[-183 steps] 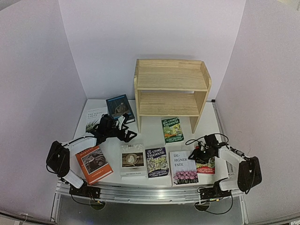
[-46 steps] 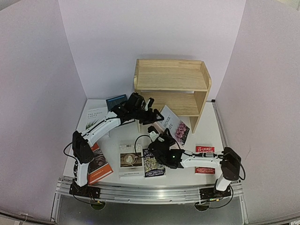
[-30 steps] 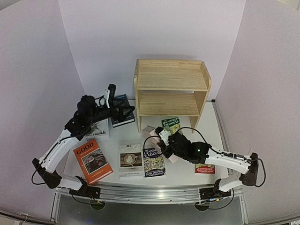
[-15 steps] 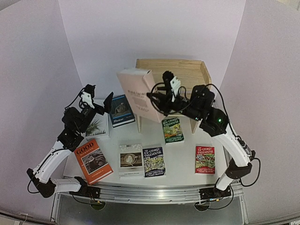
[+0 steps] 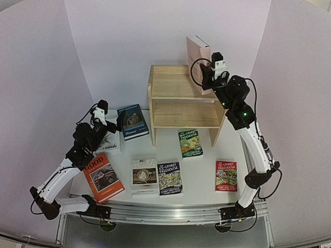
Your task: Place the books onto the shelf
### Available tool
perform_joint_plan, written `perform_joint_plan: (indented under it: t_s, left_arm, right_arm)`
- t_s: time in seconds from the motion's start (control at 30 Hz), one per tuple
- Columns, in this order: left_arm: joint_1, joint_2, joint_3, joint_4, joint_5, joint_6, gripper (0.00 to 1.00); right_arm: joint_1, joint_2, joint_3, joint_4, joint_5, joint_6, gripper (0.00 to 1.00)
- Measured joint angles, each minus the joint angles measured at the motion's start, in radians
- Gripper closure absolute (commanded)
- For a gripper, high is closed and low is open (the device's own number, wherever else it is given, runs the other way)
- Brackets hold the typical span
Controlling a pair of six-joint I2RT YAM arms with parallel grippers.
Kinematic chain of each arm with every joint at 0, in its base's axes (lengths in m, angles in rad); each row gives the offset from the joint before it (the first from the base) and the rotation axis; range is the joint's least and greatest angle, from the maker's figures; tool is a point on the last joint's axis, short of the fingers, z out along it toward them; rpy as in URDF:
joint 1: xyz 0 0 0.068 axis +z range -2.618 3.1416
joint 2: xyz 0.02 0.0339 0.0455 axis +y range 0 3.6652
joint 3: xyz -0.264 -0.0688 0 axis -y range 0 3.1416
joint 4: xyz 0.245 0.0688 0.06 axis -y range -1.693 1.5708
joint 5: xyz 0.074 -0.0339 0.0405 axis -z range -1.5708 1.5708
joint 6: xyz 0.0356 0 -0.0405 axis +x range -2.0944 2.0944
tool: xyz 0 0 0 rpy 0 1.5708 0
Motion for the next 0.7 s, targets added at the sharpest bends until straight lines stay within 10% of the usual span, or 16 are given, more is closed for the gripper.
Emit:
perform_joint_plan:
  t_s: [0.27,0.7]
  left_arm:
    - [0.000,-0.031,-0.030,-0.023,0.017,-0.020,0.00]
    - [0.002,-0.044,-0.063,-0.027,0.026,-0.021,0.00]
  right_arm:
    - [-0.229,-0.005,-0.162,0.126,0.014,0.046,0.80]
    - [-0.256,-0.131,-0.462,0.383,0.045,0.048,0.72]
